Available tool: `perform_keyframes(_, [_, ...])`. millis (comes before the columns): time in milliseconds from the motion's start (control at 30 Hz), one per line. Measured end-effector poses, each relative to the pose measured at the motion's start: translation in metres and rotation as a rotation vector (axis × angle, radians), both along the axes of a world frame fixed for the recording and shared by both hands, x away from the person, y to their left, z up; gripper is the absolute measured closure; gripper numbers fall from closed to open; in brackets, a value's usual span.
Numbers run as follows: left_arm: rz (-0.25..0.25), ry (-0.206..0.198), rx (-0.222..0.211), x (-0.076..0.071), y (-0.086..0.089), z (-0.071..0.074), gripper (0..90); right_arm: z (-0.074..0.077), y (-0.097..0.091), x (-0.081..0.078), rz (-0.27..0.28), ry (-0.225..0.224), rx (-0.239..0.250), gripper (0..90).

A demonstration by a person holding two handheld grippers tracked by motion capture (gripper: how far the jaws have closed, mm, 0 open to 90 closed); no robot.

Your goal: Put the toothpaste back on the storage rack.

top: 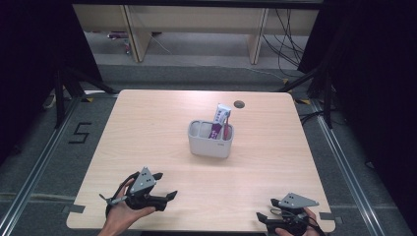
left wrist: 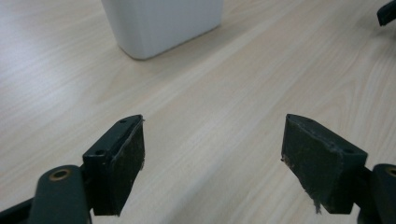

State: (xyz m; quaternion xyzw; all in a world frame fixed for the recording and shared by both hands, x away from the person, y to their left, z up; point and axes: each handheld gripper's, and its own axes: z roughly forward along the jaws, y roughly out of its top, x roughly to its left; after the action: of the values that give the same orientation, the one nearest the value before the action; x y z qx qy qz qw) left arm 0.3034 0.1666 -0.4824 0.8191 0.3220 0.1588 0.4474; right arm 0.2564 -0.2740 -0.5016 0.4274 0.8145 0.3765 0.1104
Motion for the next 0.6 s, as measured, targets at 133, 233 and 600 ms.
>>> perform_keyframes(133, [-0.015,0.013,0.026,-0.006,0.002,-0.006,21.2,0.000,0.001,0.000,0.006,0.005,0.000,26.6])
perform_keyframes(233, [-0.023,0.024,0.030,-0.009,0.001,-0.009,21.2,0.000,0.001,0.000,0.004,0.005,0.000,26.6])
perform_keyframes(600, [-0.067,0.049,0.094,-0.022,0.001,-0.018,20.5,0.000,0.001,-0.001,0.005,0.003,-0.003,26.6])
